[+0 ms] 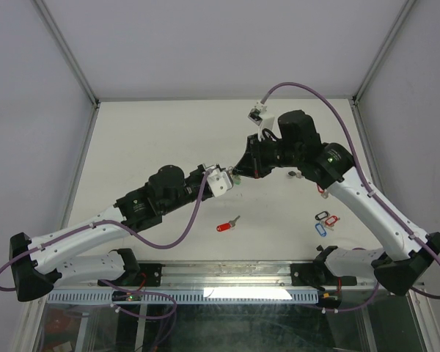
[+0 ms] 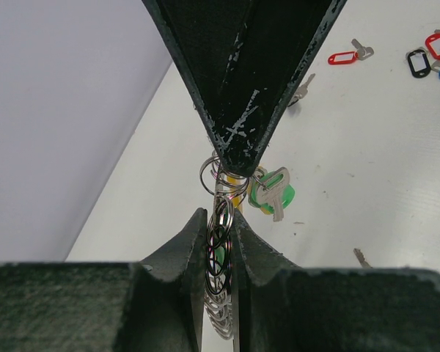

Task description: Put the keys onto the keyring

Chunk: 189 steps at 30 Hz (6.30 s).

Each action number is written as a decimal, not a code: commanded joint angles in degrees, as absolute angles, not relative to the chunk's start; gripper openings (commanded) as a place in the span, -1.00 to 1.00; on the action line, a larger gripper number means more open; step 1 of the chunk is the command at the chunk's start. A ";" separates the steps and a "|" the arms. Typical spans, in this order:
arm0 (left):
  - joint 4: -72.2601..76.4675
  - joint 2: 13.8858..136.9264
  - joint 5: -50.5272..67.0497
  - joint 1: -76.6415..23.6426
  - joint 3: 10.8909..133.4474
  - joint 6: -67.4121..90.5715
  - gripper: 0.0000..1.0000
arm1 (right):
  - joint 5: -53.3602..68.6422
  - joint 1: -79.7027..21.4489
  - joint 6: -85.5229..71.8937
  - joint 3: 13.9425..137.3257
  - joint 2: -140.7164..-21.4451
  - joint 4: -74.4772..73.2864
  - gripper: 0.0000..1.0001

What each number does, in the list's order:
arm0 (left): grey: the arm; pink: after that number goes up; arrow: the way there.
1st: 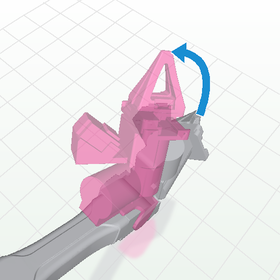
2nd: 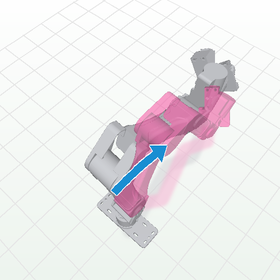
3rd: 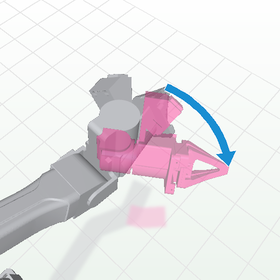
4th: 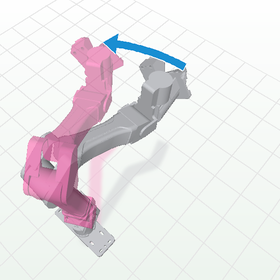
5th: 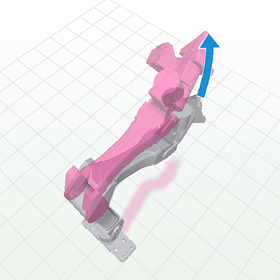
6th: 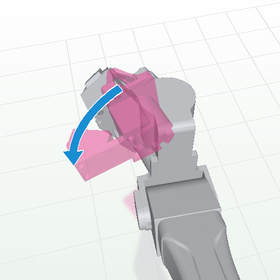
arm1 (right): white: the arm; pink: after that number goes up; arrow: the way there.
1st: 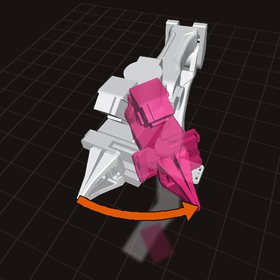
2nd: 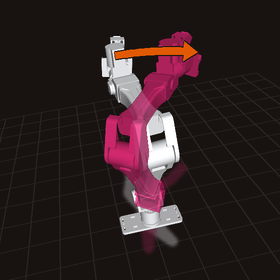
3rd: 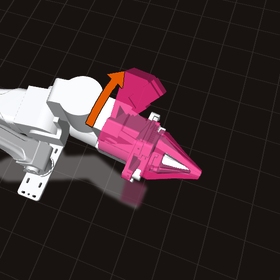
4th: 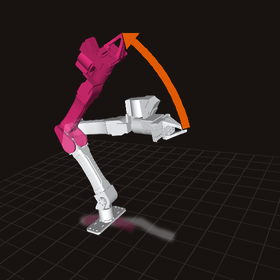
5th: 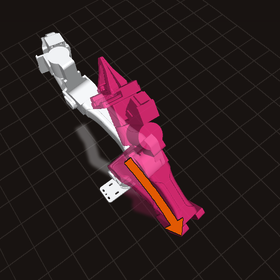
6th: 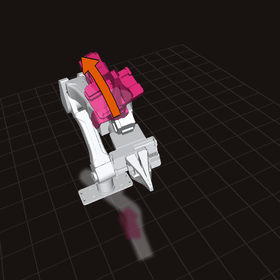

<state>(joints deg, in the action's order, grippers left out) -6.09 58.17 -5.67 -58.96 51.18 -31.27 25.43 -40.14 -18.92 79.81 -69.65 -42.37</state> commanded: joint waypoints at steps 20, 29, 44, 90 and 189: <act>-6.80 58.00 -14.09 -58.71 51.73 -35.52 -1.00 | 35.10 -40.08 -16.04 85.43 -73.71 -51.93 -1.00; -6.83 58.27 -12.10 -58.71 51.60 -33.52 -1.00 | 29.81 -40.09 -18.00 77.91 -64.31 -34.19 -0.36; -5.74 57.58 3.08 -58.00 53.46 -19.60 -1.00 | 34.66 -40.73 8.79 44.45 -39.23 9.90 -0.28; -6.00 57.65 11.43 -56.26 55.37 -20.32 -1.00 | 30.51 -48.34 26.60 51.25 -47.16 -10.34 -1.00; -3.74 55.13 -0.75 -57.74 53.09 -18.15 -1.00 | 12.37 -48.34 -26.03 41.52 -46.76 22.34 -1.00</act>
